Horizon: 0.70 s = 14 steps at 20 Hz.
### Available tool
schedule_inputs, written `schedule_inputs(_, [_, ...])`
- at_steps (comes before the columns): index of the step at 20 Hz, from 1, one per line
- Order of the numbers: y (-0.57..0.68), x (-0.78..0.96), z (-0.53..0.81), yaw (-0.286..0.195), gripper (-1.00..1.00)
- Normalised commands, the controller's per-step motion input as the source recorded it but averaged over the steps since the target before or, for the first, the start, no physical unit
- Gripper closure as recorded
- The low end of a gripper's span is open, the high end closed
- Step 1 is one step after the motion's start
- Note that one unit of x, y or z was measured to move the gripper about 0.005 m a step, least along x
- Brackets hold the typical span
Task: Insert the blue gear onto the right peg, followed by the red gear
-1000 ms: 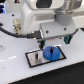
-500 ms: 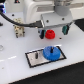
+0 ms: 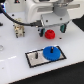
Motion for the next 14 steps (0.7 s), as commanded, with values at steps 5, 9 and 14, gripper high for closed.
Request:
schedule_inputs(5, [0.07,-0.28,-0.26,0.0,-1.0])
schedule_inputs(9, [0.09,-0.23,-0.17,0.0,1.0])
schedule_inputs(14, [0.08,-0.2,-0.1,0.0,1.0])
